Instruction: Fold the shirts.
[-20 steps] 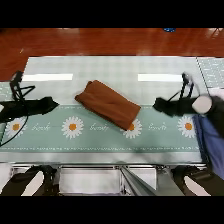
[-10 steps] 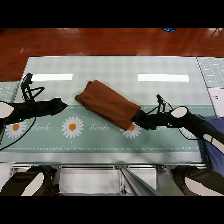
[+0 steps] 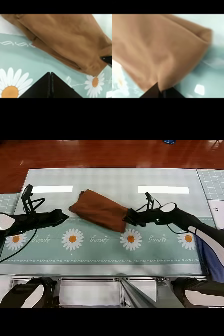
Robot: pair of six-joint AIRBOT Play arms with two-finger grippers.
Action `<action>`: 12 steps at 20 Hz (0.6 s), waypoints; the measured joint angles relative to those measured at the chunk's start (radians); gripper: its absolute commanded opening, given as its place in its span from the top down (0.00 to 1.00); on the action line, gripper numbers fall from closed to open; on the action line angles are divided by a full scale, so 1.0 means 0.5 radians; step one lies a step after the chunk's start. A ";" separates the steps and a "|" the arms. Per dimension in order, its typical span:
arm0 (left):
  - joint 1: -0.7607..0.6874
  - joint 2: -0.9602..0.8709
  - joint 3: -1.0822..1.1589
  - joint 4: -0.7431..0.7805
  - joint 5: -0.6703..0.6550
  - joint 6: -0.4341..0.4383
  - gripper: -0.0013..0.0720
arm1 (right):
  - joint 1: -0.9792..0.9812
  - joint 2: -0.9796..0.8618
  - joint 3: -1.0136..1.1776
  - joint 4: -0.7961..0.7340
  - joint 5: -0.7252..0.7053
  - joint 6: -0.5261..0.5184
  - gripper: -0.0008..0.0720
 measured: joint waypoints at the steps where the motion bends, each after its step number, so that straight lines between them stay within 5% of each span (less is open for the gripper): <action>1: 0.000 -0.011 0.000 0.000 0.002 0.001 0.96 | 0.012 -0.019 0.098 -0.076 0.036 0.002 0.96; 7: -0.002 -0.117 0.000 0.000 0.027 0.057 0.96 | -0.018 -0.066 0.929 -0.652 0.376 0.289 0.96; 12: -0.002 -0.147 0.000 -0.006 0.146 0.158 0.96 | -0.275 -0.065 1.668 -1.175 0.956 0.587 0.96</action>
